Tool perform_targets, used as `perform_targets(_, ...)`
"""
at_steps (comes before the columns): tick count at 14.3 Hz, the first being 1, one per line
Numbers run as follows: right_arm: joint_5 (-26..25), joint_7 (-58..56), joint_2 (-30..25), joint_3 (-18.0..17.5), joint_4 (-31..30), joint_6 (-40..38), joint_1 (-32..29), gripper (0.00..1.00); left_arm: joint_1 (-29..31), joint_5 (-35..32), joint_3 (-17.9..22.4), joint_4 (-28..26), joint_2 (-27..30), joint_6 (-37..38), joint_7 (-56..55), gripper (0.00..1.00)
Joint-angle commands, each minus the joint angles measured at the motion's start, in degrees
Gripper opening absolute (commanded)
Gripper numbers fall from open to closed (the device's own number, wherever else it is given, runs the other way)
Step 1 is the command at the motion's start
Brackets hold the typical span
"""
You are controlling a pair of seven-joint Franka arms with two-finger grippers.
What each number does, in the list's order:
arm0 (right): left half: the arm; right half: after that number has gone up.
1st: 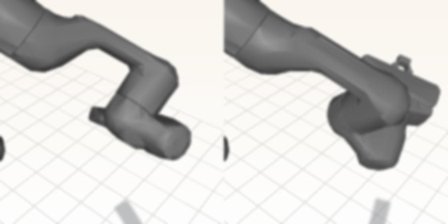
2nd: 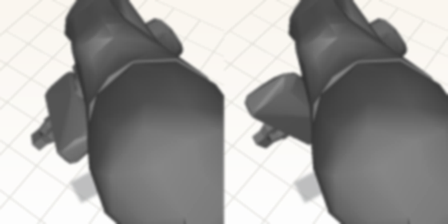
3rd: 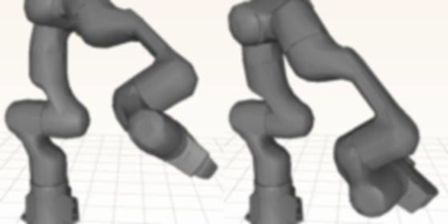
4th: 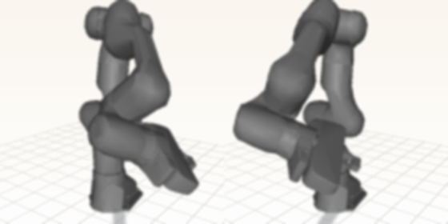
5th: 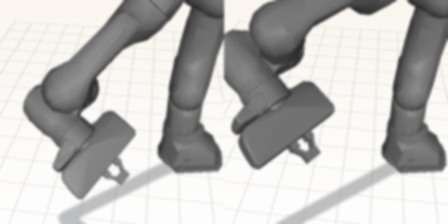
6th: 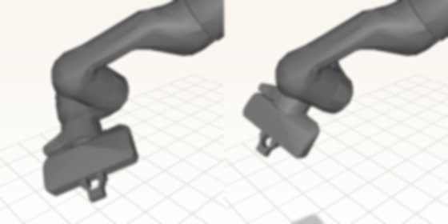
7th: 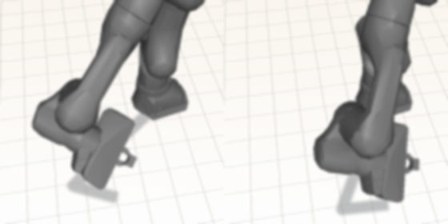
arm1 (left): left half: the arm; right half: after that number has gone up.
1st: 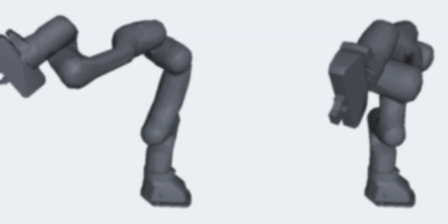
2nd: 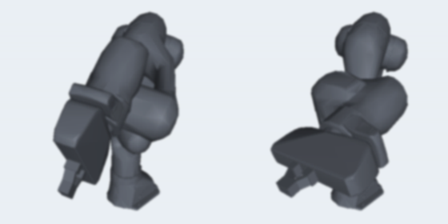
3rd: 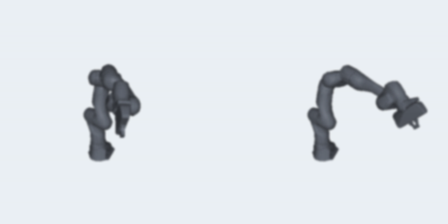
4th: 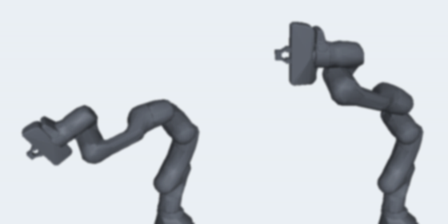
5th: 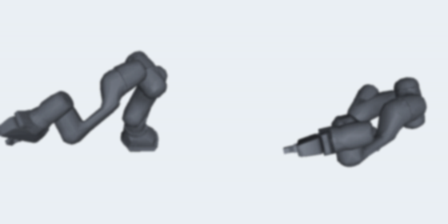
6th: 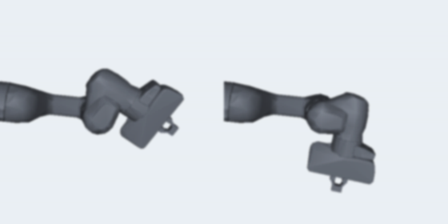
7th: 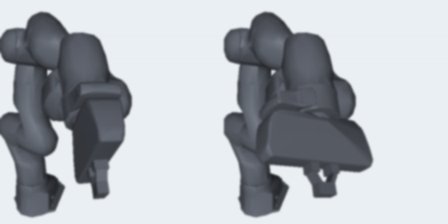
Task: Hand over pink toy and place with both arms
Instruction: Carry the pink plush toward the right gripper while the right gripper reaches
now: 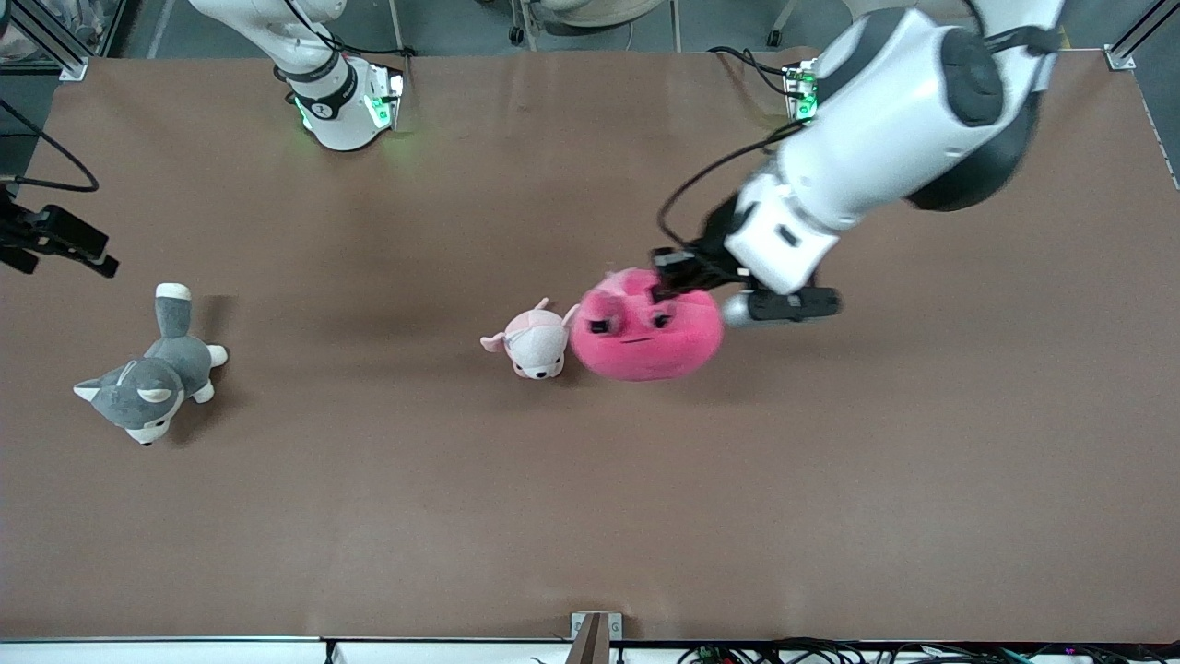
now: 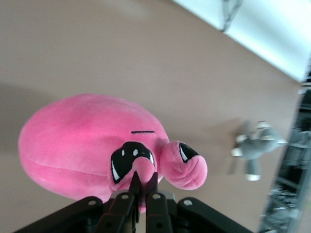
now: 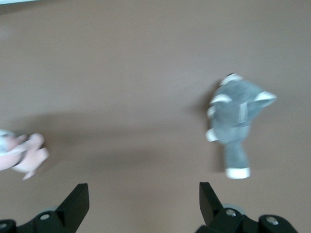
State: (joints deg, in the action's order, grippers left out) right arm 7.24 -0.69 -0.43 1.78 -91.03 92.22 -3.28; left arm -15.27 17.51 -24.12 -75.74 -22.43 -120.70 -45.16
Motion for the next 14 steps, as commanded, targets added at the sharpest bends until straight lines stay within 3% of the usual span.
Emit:
perform_targets(1,8.73,0.16,-1.33,-0.20,-1.69,-1.51,-0.42,1.00,-4.94,0.77,-0.31,4.37,-4.46,-7.68,-5.10,0.00)
perform_targets(2,11.02,0.43,-0.90,-0.55,-1.69,-1.51,0.20,0.97,-6.34,1.03,-0.31,4.46,-5.16,-9.19,-5.63,0.00)
perform_targets(4,15.32,0.52,0.07,-0.55,-1.69,-1.51,3.17,0.78,-9.33,3.65,-0.31,4.54,-7.00,-14.79,-5.81,0.00)
perform_targets(6,18.67,0.60,1.38,-0.55,-1.34,-0.81,5.11,0.71,-12.32,5.51,-0.31,4.81,-9.46,-22.18,-6.34,0.00)
perform_targets(9,24.21,3.58,3.58,-0.55,-0.73,0.50,6.70,0.69,-16.10,5.51,-0.13,8.57,-14.47,-26.85,-9.50,0.00)
perform_targets(11,24.84,4.47,4.81,-0.55,-0.03,0.77,9.33,0.69,-18.21,5.51,0.04,9.20,-16.85,-31.68,-11.61,0.00)
perform_targets(14,25.36,4.82,7.54,-0.55,0.68,3.67,10.57,0.66,-19.27,5.51,0.04,9.47,-18.17,-33.28,-12.32,0.00)
